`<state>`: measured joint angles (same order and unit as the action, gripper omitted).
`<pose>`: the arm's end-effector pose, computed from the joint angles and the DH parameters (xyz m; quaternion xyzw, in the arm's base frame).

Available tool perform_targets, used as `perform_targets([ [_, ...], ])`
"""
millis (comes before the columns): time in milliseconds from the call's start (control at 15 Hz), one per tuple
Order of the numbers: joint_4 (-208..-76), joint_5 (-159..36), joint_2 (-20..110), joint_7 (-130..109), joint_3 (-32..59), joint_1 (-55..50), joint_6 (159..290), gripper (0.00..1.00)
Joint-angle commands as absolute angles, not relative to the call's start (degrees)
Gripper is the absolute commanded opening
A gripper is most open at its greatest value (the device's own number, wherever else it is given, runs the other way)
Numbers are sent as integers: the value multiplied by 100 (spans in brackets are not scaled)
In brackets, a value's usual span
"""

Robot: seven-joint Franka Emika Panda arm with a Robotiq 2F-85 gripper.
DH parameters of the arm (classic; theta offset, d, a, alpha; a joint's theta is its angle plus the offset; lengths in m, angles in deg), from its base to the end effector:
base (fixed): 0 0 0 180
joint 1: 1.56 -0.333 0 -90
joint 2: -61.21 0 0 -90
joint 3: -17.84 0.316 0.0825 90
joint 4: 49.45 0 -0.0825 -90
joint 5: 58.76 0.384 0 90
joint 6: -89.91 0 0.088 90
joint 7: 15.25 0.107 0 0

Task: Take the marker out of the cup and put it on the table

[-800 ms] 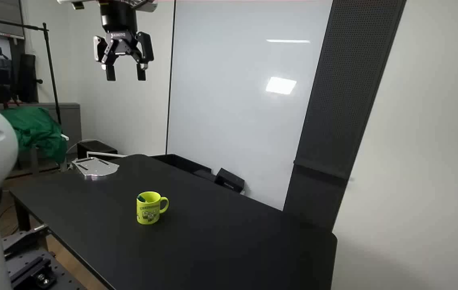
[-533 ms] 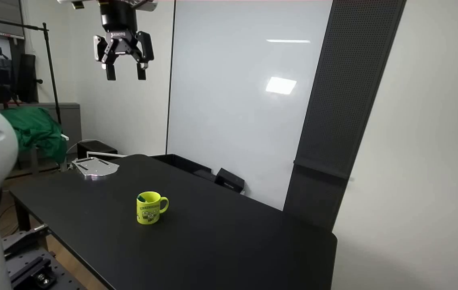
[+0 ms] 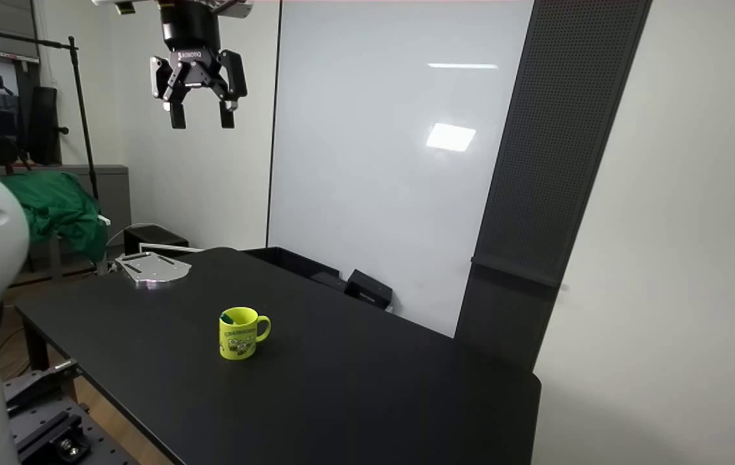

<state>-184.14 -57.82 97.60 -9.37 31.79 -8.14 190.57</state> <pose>0.3385 0.1440 0.5516 0.9925 0.1039 0.0264 0.0595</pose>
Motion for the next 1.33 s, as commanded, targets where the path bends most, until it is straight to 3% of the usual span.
perform_targets([
  [0,-18335,-5851,9626,-911,3104,-906,19038,100],
  [600,-17744,-6283,7952,-833,3247,-864,20087,100],
  [1267,-16924,-8034,6003,-990,3435,-1216,21362,100],
])
